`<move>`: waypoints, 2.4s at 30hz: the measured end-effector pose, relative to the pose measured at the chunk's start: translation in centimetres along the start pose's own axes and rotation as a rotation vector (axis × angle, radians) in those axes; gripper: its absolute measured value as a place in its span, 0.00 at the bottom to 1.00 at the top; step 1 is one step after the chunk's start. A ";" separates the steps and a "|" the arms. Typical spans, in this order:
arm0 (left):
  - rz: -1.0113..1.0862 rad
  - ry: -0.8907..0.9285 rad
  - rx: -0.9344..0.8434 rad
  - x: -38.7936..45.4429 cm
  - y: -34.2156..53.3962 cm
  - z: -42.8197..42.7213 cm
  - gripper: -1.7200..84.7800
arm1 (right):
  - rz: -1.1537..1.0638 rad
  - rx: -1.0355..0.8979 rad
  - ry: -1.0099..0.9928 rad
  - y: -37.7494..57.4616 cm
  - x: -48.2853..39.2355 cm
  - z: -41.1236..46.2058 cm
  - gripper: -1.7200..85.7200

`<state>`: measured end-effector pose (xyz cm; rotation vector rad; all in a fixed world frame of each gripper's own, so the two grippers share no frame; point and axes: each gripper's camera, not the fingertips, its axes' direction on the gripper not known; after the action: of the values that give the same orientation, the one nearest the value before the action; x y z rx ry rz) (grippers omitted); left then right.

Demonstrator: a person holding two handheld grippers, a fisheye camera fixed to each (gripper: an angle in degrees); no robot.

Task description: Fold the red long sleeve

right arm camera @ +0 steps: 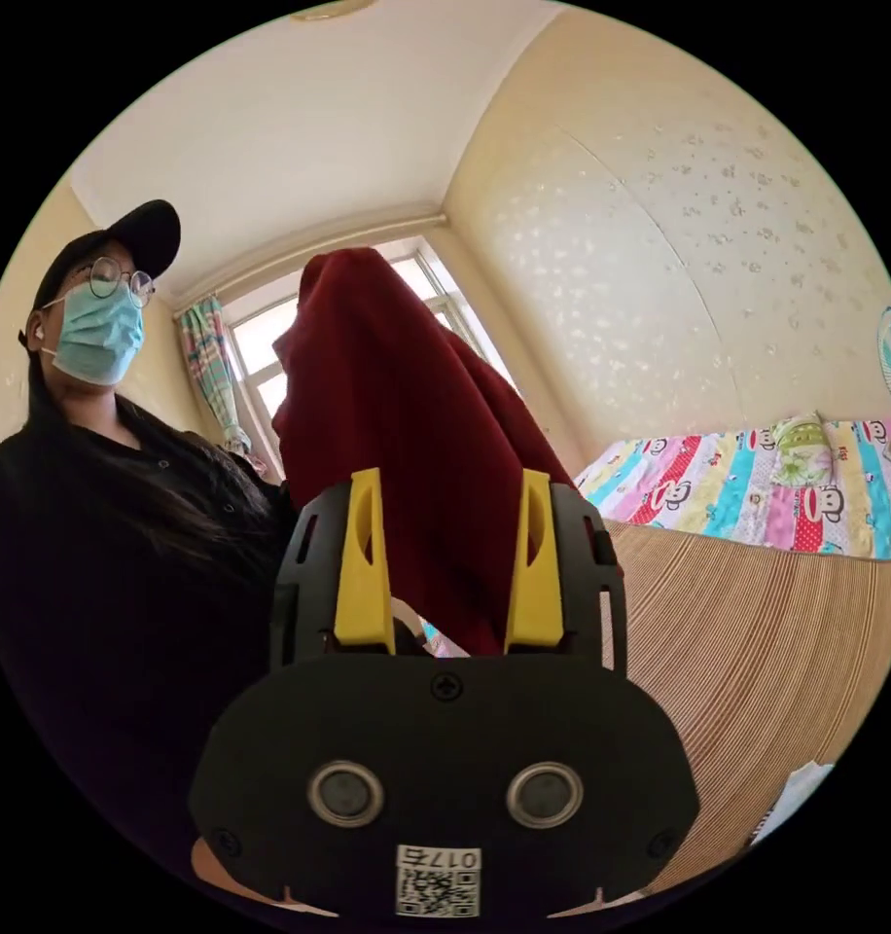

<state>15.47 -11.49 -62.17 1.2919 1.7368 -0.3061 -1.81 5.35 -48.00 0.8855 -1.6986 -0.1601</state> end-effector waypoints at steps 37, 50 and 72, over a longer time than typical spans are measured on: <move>-0.140 -0.205 -0.118 -15.6 -23.0 -21.8 0.03 | -0.293 0.123 0.928 -27.5 -11.3 -22.7 0.08; -0.900 -1.015 -0.741 -67.6 -13.3 -13.3 0.12 | 0.711 -0.502 0.671 -23.2 49.5 -13.0 0.12; -1.563 -0.883 -0.613 -59.3 -1.1 -38.2 0.09 | 0.891 -1.617 0.506 6.0 33.7 -29.5 0.03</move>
<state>-3.72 -23.94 4.51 -0.7777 1.4470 -0.9161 19.38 -1.67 -8.74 -0.9508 -0.8446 -0.5206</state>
